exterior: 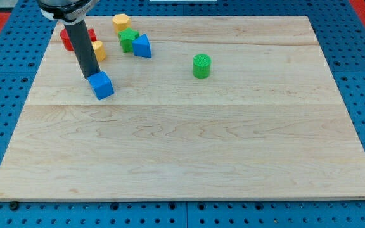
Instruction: Move the blue cube below the green circle
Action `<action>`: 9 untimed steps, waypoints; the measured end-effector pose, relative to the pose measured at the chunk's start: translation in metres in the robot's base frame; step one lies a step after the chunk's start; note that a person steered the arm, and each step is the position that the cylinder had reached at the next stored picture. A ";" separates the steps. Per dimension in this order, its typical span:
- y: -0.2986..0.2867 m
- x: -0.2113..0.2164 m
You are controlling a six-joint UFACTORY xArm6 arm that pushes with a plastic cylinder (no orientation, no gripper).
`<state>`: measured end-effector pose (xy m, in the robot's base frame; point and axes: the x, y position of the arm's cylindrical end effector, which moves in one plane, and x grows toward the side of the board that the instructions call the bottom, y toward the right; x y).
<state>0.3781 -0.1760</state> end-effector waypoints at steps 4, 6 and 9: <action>0.071 0.016; 0.113 0.028; 0.176 0.033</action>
